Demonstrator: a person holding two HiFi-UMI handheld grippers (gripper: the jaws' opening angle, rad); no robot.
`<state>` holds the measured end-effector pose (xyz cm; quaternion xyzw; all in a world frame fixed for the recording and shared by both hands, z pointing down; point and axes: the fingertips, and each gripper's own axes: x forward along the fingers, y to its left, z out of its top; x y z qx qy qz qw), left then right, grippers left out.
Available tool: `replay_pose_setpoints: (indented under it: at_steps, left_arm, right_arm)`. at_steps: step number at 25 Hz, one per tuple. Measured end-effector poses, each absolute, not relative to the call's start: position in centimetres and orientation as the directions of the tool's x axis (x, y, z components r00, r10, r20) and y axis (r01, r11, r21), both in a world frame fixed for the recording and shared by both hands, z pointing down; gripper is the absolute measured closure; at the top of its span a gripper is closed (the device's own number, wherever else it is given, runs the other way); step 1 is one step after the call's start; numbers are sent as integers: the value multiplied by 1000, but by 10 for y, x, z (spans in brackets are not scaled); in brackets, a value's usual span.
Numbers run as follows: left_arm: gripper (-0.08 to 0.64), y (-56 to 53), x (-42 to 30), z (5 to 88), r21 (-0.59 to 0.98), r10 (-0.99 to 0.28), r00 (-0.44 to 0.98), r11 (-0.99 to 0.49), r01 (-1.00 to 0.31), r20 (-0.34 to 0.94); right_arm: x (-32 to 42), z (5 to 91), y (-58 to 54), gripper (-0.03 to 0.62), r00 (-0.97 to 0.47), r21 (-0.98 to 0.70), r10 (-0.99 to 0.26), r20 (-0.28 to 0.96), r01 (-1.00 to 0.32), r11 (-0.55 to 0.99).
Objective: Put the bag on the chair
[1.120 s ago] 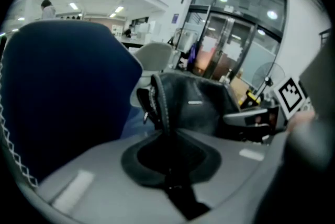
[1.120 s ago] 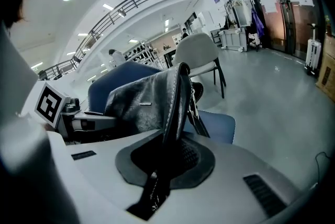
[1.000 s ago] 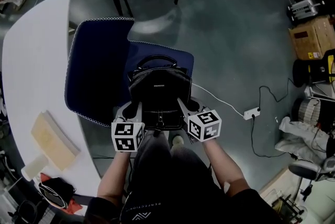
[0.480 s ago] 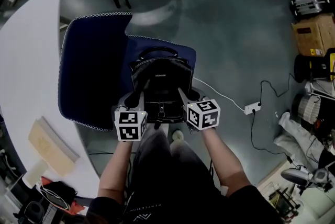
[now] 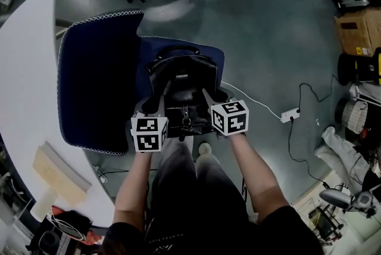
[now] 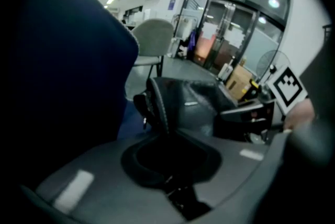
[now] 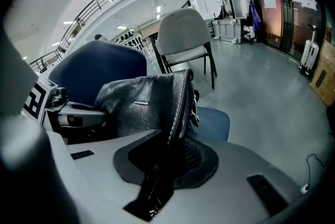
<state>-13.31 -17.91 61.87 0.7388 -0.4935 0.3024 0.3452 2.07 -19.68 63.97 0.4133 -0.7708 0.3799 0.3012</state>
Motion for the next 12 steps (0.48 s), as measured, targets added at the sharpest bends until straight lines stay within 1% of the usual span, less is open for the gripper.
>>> replay_pose_setpoints:
  at_steps: [9,12]
  left_arm:
    - [503,-200,-136,641,209,-505,342,-303,-930,792]
    - [500,-206,-136,646,233,-490,361,-303,-924,794]
  right_arm:
    - [22,660,-215,509,-447,-309,-393,803,-877,368]
    - [22,665,-221,497,-441,-310,-385,811,-881,357]
